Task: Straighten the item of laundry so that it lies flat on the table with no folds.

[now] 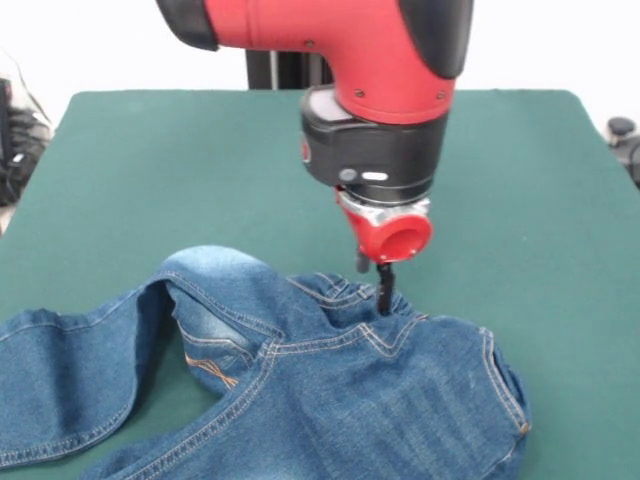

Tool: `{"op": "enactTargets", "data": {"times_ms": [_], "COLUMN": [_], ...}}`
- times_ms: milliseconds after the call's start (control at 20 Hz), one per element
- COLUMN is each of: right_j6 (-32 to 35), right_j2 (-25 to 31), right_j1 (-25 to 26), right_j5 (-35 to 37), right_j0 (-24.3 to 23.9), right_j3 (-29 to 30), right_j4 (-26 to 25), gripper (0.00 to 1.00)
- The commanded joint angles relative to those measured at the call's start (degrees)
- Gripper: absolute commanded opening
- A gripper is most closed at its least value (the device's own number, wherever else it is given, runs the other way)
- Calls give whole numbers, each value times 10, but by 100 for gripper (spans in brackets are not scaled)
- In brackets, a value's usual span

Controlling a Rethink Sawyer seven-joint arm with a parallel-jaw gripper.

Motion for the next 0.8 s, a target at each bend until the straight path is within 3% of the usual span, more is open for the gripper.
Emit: {"op": "enactTargets", "data": {"times_ms": [50,800], "right_j6": [226,237], "right_j2": [-4,-43], "right_j1": [4,63], "right_j5": [12,-7], "right_j0": [31,50], "right_j3": [-5,-60], "right_j4": [33,32], "gripper": [100,100]}}
